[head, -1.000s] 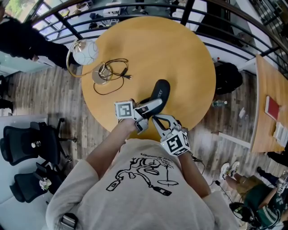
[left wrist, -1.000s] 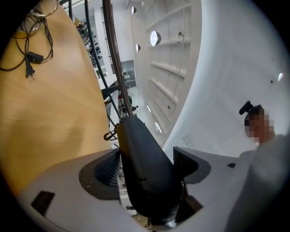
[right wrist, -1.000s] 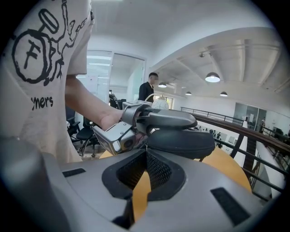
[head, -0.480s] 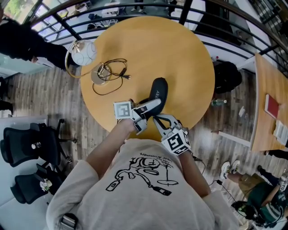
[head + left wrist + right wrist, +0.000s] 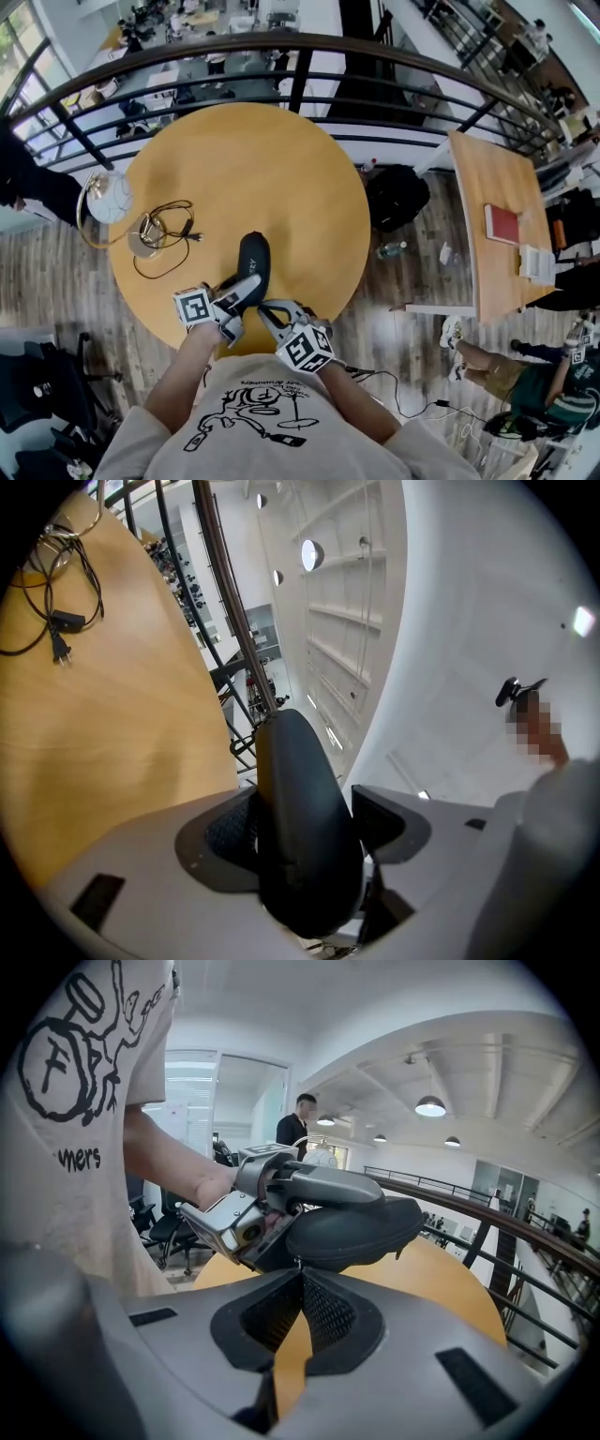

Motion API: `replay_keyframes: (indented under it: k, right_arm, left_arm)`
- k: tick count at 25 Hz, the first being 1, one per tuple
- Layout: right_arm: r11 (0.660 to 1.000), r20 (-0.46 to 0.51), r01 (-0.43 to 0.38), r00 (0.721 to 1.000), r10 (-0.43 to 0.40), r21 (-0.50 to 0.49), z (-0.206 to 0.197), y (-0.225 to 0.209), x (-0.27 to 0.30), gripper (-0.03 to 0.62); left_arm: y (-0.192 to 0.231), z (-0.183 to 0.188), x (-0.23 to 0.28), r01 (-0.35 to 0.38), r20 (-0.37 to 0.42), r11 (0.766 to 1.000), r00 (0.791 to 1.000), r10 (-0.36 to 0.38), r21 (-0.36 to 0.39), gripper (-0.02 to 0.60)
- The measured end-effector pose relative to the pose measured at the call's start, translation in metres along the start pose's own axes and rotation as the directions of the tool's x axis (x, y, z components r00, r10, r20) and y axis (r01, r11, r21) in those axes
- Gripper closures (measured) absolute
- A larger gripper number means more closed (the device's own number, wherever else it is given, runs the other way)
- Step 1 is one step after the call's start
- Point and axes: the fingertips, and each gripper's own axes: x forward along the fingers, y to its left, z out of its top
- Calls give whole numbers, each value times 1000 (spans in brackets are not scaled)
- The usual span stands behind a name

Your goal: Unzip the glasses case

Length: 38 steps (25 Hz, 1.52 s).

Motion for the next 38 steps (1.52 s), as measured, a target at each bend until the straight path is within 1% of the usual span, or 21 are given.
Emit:
replay_keyframes:
  k: [2,6,8,10,12,14,16,17,20,23,25,29,32,38]
  right_arm:
    - [1000,-8,18,1000,-18,-8,-1,-8,-1,572]
    - [999,-15,32,999,-32,-3,-2,-5,-3,572]
    - [999,-17,38,999,-38,-9,-3,-3,-7,572]
    - [999,-18,41,999,-41,-18,-3,0,-13,572]
    - [999,-20,42,999,-43,-21,-4,4,-19,572]
    - [999,-25,49,998,-50,-22,-8,1,-26,572]
    - [998,-31,58,998,-58,-25,-9,-8,-32,572]
    - [998,-35,61,997,-62,-27,-9,-14,-33,572]
    - [997,-53,75,996,-77,-29,-8,-30,-31,572]
    - [997,-71,78,994,-79,-27,-12,-30,-23,572]
    - [997,-79,77,994,-79,-26,-14,-30,-19,572]
    - [996,-95,76,992,-79,-40,-15,-35,-16,572]
    - [996,-108,75,991,-80,-52,-16,-39,-16,572]
    - [994,-135,74,987,-83,-76,-21,-46,-16,572]
  left_arm:
    - [-2,3,7,13,-9,1000,1000,-13,20,275]
    - [-1,0,2,0,-6,1000,1000,1,18,275]
    - [-7,-2,0,7,-3,999,1000,-7,43,275]
    - [-15,-4,-3,19,-3,996,1000,-19,83,275]
    - [-25,-8,-5,50,1,993,999,-50,107,275]
    - [-33,-12,-2,95,8,990,995,-96,104,275]
    - [-36,-13,6,109,11,989,994,-111,96,275]
    - [-36,-12,11,99,8,991,995,-100,94,276]
    - [-26,-5,20,36,-17,994,999,-34,107,276]
    - [-17,-4,16,12,-38,991,999,-7,131,276]
    - [-15,-5,12,5,-45,989,999,1,147,276]
    - [-15,-10,9,11,-64,991,998,-2,137,276]
    - [-15,-11,7,8,-75,989,997,4,150,275]
    - [-12,-21,6,2,-126,985,992,20,170,276]
